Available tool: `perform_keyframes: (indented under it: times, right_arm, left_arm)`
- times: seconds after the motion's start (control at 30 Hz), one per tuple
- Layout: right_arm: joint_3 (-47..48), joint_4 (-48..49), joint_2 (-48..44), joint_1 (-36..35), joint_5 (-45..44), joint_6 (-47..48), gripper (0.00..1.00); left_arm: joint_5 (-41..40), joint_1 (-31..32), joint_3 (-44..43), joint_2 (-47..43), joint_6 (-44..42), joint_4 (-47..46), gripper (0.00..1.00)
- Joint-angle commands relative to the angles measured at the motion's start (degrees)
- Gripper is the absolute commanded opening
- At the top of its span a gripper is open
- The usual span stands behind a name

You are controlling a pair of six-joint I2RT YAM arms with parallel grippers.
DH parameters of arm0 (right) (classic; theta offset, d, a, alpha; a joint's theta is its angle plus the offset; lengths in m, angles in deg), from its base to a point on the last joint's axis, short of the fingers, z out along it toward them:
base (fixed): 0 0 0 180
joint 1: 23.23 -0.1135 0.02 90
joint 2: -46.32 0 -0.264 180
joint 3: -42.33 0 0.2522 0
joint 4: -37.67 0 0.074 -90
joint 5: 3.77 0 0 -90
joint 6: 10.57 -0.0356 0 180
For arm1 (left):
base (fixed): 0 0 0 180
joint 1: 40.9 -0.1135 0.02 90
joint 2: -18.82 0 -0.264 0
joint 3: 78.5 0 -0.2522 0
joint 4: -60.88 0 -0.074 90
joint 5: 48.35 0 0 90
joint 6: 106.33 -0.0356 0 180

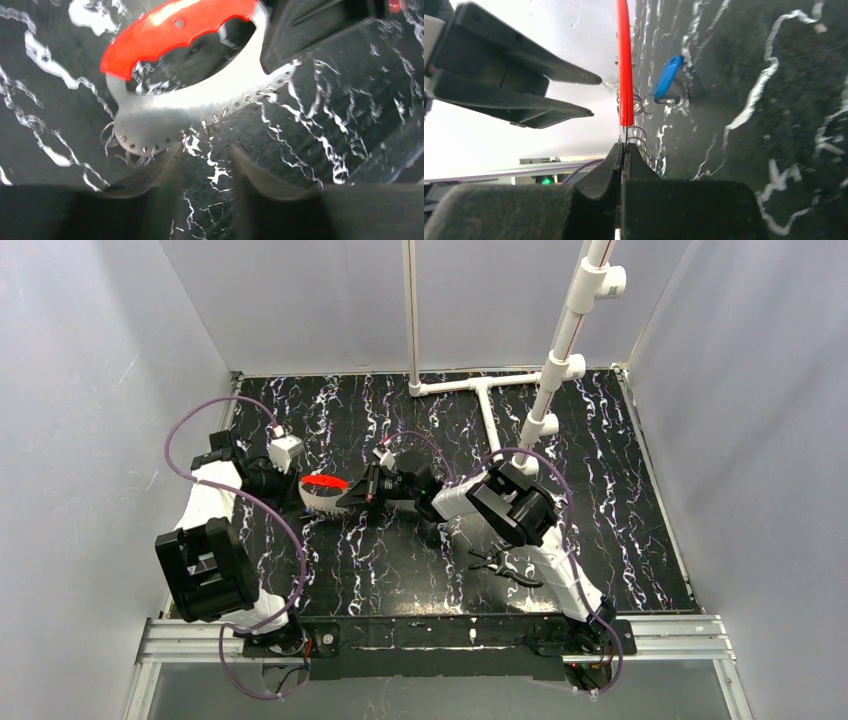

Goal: Remove the keys from the keyring

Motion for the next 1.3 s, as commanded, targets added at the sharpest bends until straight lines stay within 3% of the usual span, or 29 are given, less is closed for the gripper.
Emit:
perform_keyframes:
  times: [0.0, 0.07, 0.13, 0.27, 0.43, 0.63, 0.83, 0.97, 1.1, 1.27]
  right_arm:
    - [-2.9, 0.0, -7.6, -0.8, -1.5, 5.9, 0.01]
    - [-3.2, -2.5, -9.7, -0.8, -1.1, 10.2, 0.01]
    - [-3.8, -4.1, -11.5, -0.8, -0.6, 13.9, 0.01]
    - [-5.6, -5.3, -15.2, -0.8, 0.6, 21.0, 0.01]
    - [-5.6, -12.2, -20.4, -0.9, 1.0, 32.7, 0.01]
    - [-6.4, -24.0, -27.8, -1.8, -4.1, 46.2, 0.01]
    - [-5.2, -31.5, -32.3, -2.5, -9.8, 53.5, 0.01]
    - [-1.7, -37.3, -33.6, -2.7, -14.1, 56.1, 0.01]
    - [3.3, -42.7, -34.0, -3.0, -18.1, 57.5, 0.01]
    - [11.3, -50.4, -32.4, -4.2, -22.7, 57.7, 0.01]
  left_arm:
    - [12.3, -1.5, -8.5, -3.1, -0.9, 14.2, 0.55]
    - [16.3, -3.0, -11.8, -3.3, -2.2, 19.5, 0.83]
    - [20.8, -5.1, -15.5, -3.5, -4.6, 26.0, 0.97]
    - [26.0, -7.5, -22.9, -4.1, -4.6, 32.2, 0.98]
    - [30.4, -10.4, -24.9, -6.7, 3.3, 29.9, 0.98]
    - [31.5, -12.8, -18.9, -13.2, 20.6, 13.3, 0.98]
    - [18.5, -12.9, -8.2, -23.3, 39.2, -9.0, 0.98]
    - [15.7, -13.2, -1.0, -30.1, 43.4, -19.5, 0.98]
    - [14.5, -13.1, 0.5, -33.9, 43.0, -17.6, 0.98]
    - [22.1, -13.1, 5.5, -36.1, 44.4, -17.1, 0.98]
